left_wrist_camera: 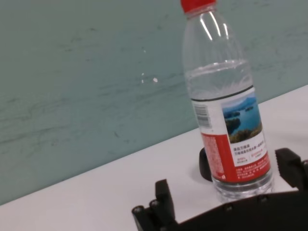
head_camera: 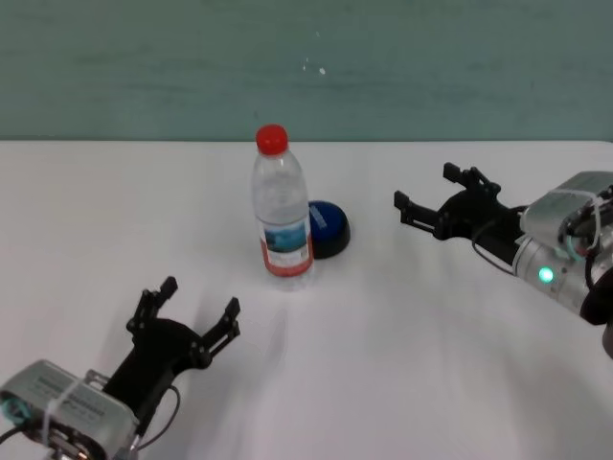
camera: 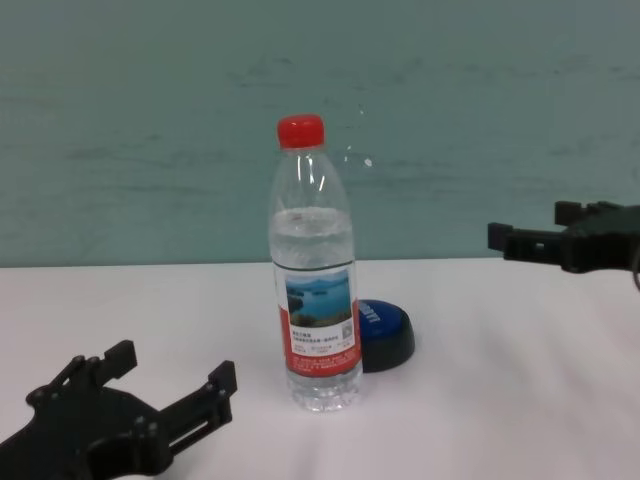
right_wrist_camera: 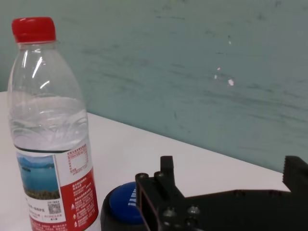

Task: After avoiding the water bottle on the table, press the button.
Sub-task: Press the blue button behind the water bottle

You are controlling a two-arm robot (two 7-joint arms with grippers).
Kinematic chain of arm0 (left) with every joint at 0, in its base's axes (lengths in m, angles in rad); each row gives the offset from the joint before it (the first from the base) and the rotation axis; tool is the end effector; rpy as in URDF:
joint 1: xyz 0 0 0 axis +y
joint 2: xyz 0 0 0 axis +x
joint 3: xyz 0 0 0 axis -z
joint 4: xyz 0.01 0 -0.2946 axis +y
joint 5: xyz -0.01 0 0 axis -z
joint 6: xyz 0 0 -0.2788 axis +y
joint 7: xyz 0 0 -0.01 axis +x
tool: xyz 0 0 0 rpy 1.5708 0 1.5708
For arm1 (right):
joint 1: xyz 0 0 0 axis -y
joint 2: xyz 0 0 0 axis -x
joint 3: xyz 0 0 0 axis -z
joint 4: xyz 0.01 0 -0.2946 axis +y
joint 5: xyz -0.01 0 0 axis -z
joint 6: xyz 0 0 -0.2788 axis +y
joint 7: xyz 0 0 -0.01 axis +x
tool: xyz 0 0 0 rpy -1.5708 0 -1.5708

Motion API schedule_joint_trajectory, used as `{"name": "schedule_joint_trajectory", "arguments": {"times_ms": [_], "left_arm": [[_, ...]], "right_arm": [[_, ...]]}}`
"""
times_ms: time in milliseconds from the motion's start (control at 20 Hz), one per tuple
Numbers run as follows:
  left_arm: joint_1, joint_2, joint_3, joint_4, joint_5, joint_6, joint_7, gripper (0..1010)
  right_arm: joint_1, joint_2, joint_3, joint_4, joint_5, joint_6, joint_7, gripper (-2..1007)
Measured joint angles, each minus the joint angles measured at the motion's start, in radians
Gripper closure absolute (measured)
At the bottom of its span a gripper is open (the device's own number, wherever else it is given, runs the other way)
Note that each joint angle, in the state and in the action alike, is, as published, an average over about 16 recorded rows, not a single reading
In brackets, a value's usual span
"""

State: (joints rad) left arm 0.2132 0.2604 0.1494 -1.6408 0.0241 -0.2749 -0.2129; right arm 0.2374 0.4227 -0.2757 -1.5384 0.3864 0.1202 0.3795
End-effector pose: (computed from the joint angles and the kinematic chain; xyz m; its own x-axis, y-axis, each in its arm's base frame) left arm 0.2282 0.0296 -0.3396 0.4029 0.8796 0.2531 -0.9050 0.4241 -0.0329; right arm 0.3542 -0.0548 -0.2444 0.5726 -0.8175 0.0623 0.8198 0.5698 -0.0579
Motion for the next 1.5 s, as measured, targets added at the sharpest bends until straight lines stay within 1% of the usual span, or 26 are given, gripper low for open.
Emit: {"name": "schedule_joint_trajectory", "arguments": {"times_ms": [250,550,1050,1500], "left_arm": [[0.000,0.000,0.000,0.000,0.000,0.000,0.000,10],[0.000,0.000,0.000,0.000,0.000,0.000,0.000,10],[0.000,0.000,0.000,0.000,0.000,0.000,0.000,10],[0.000,0.000,0.000,0.000,0.000,0.000,0.000,10]], "right_arm": [[0.048,-0.017,-0.030,0.056,-0.008,-0.002,0.008,1],[0.091,-0.035,-0.057,0.107,-0.019,-0.005,0.016,1],[0.154,-0.060,-0.087,0.181,-0.039,-0.007,0.026,1],[0.212,-0.091,-0.114,0.251,-0.061,-0.009,0.037,1]]}}
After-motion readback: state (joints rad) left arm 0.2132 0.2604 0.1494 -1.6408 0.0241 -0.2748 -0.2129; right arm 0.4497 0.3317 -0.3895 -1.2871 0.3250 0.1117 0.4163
